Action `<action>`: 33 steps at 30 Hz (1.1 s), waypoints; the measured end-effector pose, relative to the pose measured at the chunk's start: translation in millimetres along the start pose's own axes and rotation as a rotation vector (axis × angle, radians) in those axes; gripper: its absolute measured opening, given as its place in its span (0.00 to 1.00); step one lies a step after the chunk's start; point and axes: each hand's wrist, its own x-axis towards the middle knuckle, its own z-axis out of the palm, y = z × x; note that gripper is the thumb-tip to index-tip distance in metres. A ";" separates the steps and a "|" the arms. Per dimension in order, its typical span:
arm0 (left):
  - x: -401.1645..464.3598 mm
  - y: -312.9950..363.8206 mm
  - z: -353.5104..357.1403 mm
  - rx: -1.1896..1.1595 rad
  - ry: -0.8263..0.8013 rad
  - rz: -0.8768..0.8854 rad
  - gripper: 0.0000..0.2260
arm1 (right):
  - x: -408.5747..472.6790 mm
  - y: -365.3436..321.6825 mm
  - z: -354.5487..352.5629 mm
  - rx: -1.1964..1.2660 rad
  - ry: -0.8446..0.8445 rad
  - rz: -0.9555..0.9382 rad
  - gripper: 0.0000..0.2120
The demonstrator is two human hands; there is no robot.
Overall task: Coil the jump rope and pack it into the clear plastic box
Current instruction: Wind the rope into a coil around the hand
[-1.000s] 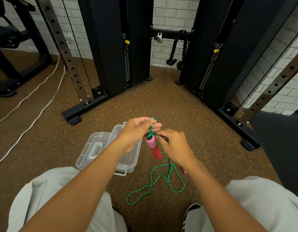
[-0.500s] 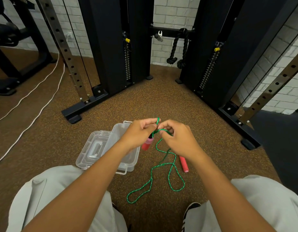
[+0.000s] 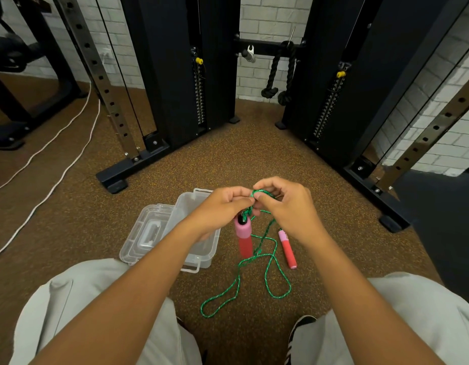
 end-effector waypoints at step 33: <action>-5.8 9.0 -6.9 -0.202 -0.028 -0.069 0.09 | -1.5 23.6 16.6 0.487 -0.032 0.281 0.04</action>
